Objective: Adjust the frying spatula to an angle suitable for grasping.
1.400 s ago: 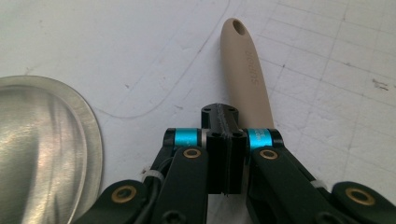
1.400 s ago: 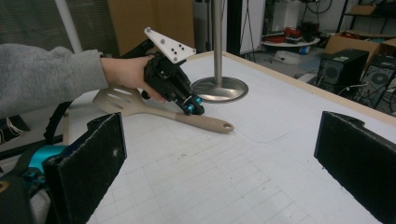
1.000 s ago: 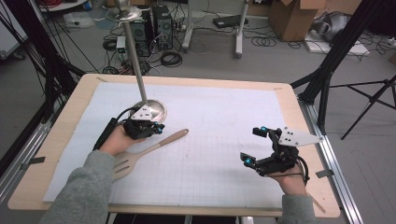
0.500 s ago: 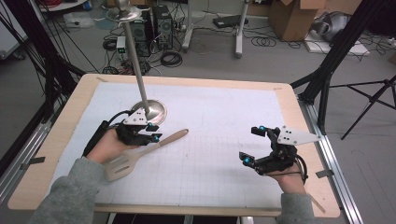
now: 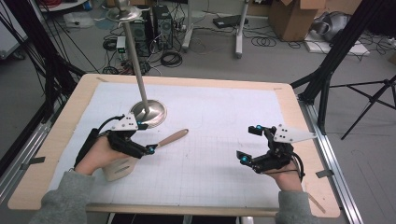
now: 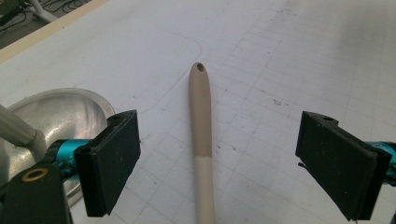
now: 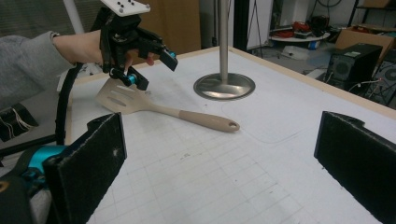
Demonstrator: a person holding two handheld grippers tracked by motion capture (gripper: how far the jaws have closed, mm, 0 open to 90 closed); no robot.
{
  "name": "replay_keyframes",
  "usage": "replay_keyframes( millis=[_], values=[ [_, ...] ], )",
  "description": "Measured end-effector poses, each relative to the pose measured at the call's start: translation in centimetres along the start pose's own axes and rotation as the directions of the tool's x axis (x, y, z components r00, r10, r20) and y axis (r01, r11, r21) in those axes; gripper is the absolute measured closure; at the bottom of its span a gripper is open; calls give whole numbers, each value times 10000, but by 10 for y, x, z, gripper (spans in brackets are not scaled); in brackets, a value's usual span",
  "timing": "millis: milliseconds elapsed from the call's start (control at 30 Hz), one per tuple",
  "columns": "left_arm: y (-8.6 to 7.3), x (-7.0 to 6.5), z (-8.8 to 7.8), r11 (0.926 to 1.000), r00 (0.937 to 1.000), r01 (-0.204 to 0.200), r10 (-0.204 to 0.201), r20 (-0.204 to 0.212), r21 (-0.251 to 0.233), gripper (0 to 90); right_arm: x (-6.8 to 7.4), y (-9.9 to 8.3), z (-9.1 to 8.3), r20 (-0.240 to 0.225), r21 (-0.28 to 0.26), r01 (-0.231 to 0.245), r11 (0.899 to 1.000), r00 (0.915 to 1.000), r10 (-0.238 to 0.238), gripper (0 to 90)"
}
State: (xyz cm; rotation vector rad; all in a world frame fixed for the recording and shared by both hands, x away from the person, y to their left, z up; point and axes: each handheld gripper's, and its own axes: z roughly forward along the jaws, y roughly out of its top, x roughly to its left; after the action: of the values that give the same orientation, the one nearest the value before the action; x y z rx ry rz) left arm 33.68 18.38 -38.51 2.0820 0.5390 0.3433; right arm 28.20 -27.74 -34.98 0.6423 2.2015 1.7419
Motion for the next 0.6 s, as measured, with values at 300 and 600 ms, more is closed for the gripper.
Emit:
replay_keyframes(
  millis=[300,600],
  values=[
    [-2,-4,-15,9977,9997,17,-2,226,-678,142,-3,2,0,-75,-245,-80,9997,9999,78,12],
    [-14,3,-18,9993,9999,109,-113,-126,-349,142,-2,2,1,-54,-191,-101,9998,9999,100,12]
  ],
)
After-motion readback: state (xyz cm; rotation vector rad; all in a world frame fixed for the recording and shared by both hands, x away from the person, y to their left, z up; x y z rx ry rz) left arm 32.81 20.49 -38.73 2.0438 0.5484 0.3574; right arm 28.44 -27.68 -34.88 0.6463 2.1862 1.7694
